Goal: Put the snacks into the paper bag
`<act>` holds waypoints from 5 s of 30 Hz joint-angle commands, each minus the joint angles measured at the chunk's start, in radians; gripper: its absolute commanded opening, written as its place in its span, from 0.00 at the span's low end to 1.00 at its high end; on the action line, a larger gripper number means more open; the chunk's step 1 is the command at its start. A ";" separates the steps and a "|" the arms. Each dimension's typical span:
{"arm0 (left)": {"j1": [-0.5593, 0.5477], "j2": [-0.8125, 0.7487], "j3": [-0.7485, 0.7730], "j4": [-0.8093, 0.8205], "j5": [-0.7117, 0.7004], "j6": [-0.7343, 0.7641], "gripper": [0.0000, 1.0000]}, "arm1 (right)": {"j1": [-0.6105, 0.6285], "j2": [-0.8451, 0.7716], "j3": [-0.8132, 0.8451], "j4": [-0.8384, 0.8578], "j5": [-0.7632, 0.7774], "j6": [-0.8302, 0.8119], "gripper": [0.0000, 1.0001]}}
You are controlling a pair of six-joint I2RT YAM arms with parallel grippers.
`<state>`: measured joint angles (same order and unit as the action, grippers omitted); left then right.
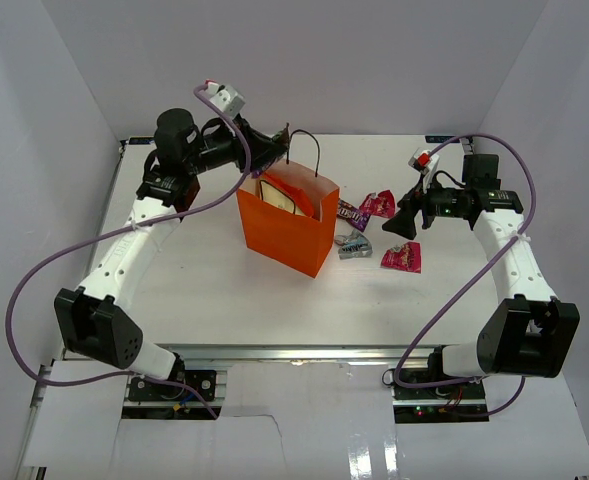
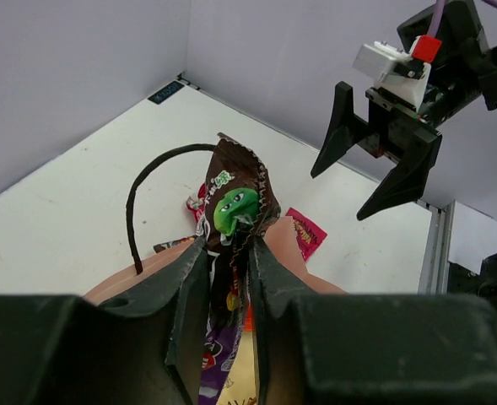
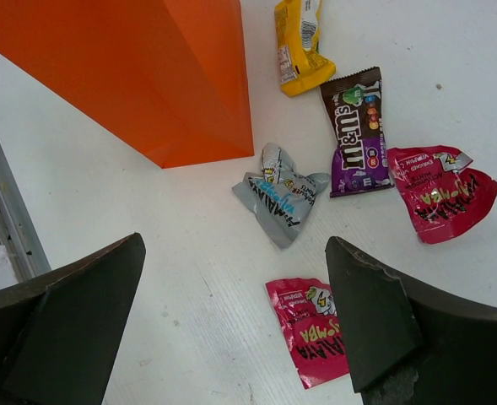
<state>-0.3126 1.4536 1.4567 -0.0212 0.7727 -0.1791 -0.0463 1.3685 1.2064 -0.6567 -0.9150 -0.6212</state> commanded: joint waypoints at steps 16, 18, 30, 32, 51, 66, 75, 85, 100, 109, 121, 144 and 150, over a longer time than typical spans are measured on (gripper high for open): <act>-0.065 -0.016 0.031 0.014 -0.167 0.053 0.76 | -0.004 0.018 0.044 -0.008 0.059 -0.005 0.95; -0.065 -0.042 0.024 0.010 -0.212 0.056 0.77 | -0.001 0.030 0.050 0.018 0.108 0.034 0.96; -0.063 -0.424 -0.292 -0.107 -0.683 0.017 0.96 | 0.216 0.262 0.165 0.134 0.534 0.103 0.98; -0.062 -0.493 -0.344 -0.150 -0.804 -0.006 0.98 | 0.250 0.369 0.251 0.118 0.565 0.046 0.98; -0.062 -0.750 -0.621 -0.421 -0.876 -0.448 0.98 | 0.289 0.888 0.677 -0.055 0.403 -0.120 0.93; -0.062 -0.707 -0.637 -0.401 -0.849 -0.470 0.98 | 0.261 0.798 0.581 -0.041 0.355 -0.104 0.31; -0.062 -0.730 -0.691 -0.304 -0.767 -0.445 0.98 | 0.148 0.485 0.542 -0.046 0.131 -0.031 0.24; -0.062 -0.750 -0.786 -0.094 -0.661 -0.453 0.98 | 0.265 0.196 0.643 0.052 0.024 0.152 0.20; -0.062 -0.766 -0.788 -0.140 -0.581 -0.433 0.98 | 0.611 0.270 0.614 0.209 0.393 0.288 0.29; -0.062 -0.789 -0.791 -0.163 -0.563 -0.442 0.98 | 0.619 0.261 0.608 0.207 0.438 0.273 0.54; -0.063 -0.644 -0.762 -0.137 -0.334 -0.450 0.98 | 0.296 0.099 0.309 0.051 0.246 0.171 0.66; -0.063 -0.690 -0.861 -0.164 -0.406 -0.550 0.98 | 0.303 0.504 0.085 0.198 0.601 0.587 0.73; -0.063 -0.713 -0.848 -0.203 -0.437 -0.553 0.98 | 0.315 0.546 0.085 0.243 0.607 0.598 0.63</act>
<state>-0.3752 0.7605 0.5957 -0.1951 0.3641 -0.7231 0.2584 1.9015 1.2633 -0.4587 -0.3023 -0.0475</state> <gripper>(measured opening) 0.979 0.650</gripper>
